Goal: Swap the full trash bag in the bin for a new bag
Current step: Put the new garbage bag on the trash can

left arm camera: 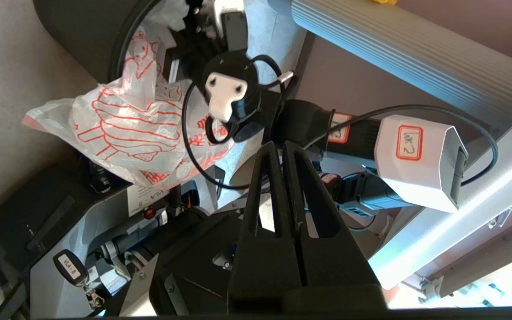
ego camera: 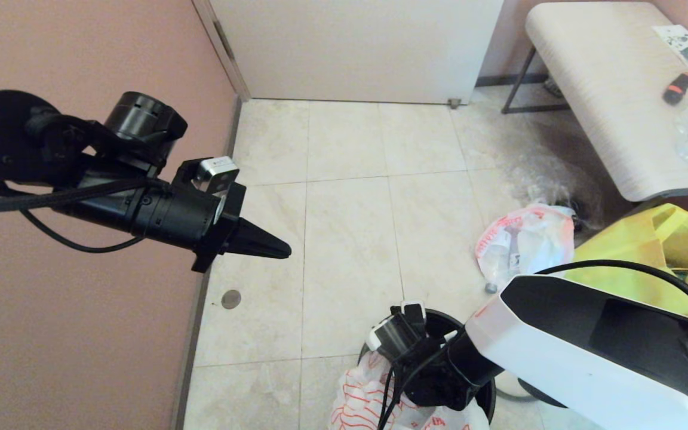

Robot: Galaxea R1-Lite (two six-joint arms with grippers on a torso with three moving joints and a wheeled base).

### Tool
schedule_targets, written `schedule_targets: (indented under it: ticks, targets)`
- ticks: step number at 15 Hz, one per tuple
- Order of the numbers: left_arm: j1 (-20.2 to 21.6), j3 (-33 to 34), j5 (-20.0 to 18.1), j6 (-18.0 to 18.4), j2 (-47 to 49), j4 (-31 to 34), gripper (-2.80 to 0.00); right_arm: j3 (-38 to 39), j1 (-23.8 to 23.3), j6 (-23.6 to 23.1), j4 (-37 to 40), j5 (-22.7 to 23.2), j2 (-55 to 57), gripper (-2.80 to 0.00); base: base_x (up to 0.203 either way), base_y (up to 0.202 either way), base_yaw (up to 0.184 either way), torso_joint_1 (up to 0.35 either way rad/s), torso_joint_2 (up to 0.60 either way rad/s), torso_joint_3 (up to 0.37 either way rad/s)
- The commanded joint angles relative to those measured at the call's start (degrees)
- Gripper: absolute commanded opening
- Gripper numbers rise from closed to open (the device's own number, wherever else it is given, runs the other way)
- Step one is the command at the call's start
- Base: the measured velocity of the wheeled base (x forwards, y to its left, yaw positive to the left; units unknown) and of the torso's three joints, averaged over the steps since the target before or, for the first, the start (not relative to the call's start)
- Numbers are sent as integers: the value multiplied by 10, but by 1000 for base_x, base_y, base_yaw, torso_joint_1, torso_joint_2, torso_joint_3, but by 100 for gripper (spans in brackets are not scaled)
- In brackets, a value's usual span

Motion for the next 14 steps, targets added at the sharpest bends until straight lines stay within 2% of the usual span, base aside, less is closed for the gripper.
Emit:
schedule_targets:
  ticks: [1,3,7,10,12,14]
  targets:
    - [0,0,-2,-2,1,2,-280,10,4,2,-2,-1,1,-280,0,0,0,0,0,0]
    - [0,0,-2,-2,1,2,-280,10,9,3,-4,0,29,-280,0,0,0,0,0,0]
    - [0,-1,-2,-2,3,2,-280,-11,6,3,12,43,40,-280,0,0,0,0,0,0]
    - [2,-2,-2,-2,2,2,-280,-40,-5,-15,130,109,37,-280,0,0,0,0,0,0]
    - [2,-7,-2,-2,2,2,-280,-99,-27,-21,224,142,48,-280,0,0,0,0,0,0]
    - [7,-9,-2,-3,4,2,-280,-160,-46,-33,265,163,66,-280,0,0,0,0,0,0]
